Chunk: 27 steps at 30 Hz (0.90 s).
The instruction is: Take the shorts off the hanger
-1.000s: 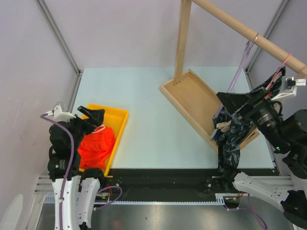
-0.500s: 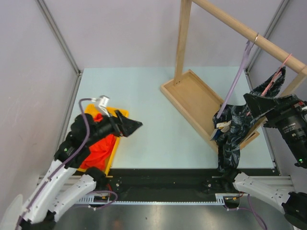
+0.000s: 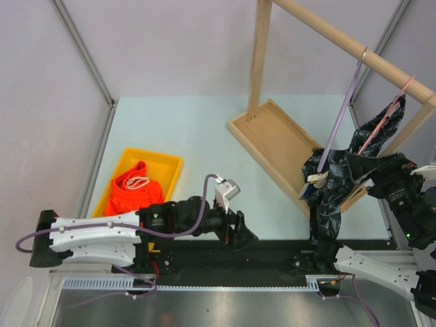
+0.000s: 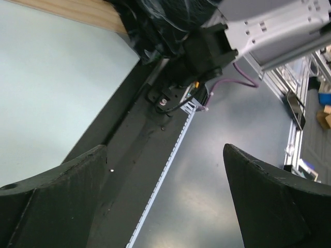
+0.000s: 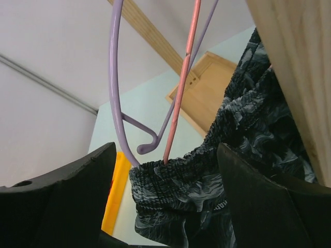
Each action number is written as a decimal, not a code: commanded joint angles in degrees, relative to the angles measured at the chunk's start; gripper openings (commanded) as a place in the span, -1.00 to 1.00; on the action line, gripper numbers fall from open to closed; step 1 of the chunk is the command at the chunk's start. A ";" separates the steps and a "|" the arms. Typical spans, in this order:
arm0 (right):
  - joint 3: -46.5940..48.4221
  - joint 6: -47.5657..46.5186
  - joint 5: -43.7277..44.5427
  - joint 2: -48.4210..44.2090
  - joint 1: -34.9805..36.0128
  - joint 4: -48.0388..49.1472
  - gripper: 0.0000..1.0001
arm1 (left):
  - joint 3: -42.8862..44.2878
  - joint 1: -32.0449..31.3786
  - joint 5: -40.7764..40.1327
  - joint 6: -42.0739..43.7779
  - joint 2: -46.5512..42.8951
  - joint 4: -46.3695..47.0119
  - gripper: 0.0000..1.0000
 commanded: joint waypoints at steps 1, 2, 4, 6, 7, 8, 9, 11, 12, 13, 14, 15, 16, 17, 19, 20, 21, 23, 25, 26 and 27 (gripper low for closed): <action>-1.91 8.20 8.67 -1.15 7.41 -0.52 0.66 | 3.97 -5.75 -5.76 2.07 3.07 5.95 0.95; -2.09 8.83 9.64 -1.33 8.57 -0.52 0.65 | 4.58 -7.68 -6.37 1.89 4.47 5.95 0.95; -2.27 10.06 12.01 -1.42 10.42 -0.52 0.62 | 5.20 -9.27 -7.60 1.98 5.71 6.21 0.95; -2.27 10.15 13.25 -1.51 12.18 0.09 0.59 | 6.34 -11.12 -8.31 2.24 7.72 5.95 0.95; -2.27 10.24 14.39 -1.59 12.62 0.45 0.56 | 6.69 -11.65 -8.66 2.33 8.52 5.69 0.95; -2.27 9.98 14.92 -1.59 13.23 0.71 0.54 | 7.57 -12.44 -9.01 2.51 8.96 5.51 0.95; -2.19 9.71 15.54 -1.33 13.50 1.41 0.53 | 8.01 -12.62 -9.36 2.51 9.92 4.64 0.95; -2.27 8.67 17.29 -0.98 14.38 2.20 0.46 | 8.80 -13.06 -10.15 2.60 10.28 4.19 0.95; -2.27 8.48 18.00 -0.63 14.64 2.90 0.44 | 8.89 -13.15 -10.59 2.60 10.28 3.93 0.94; -2.27 8.39 19.39 -0.45 15.00 3.08 0.41 | 8.90 -13.15 -10.86 2.51 9.76 4.10 0.94; -2.27 8.31 20.19 -0.28 15.52 3.26 0.39 | 8.63 -13.15 -11.12 2.60 9.32 4.45 0.94; -2.27 8.48 21.68 0.07 16.66 3.52 0.37 | 8.54 -13.15 -11.47 2.68 8.88 4.46 0.94; -2.27 8.83 22.48 0.08 17.28 3.52 0.36 | 8.46 -13.15 -11.91 2.77 7.83 4.37 0.94; -2.27 9.01 23.18 0.16 18.15 3.61 0.34 | 8.20 -13.15 -12.09 2.68 7.39 4.37 0.95; -2.36 10.41 25.81 0.51 21.23 3.70 0.33 | 7.93 -13.15 -12.44 2.68 6.42 4.02 0.95; -2.36 10.85 26.87 0.69 22.81 3.70 0.33 | 7.67 -13.15 -12.96 2.68 5.63 3.58 0.95; -2.36 11.64 29.23 0.78 25.34 3.70 0.32 | 7.49 -13.06 -13.23 2.51 5.19 3.32 0.95; -2.45 12.61 31.53 0.87 28.34 3.70 0.30 | 6.44 -13.15 -14.02 1.90 3.97 3.05 0.95; -2.54 13.40 34.95 1.04 32.20 3.70 0.21 | 5.56 -13.15 -14.29 1.46 3.08 3.05 0.95; -2.54 13.40 36.01 1.22 33.18 3.79 0.18 | 4.95 -13.15 -14.46 1.02 2.21 3.14 0.95; -2.54 13.40 37.93 1.31 34.24 3.79 0.15 | 4.68 -13.15 -14.64 0.84 1.85 3.14 0.95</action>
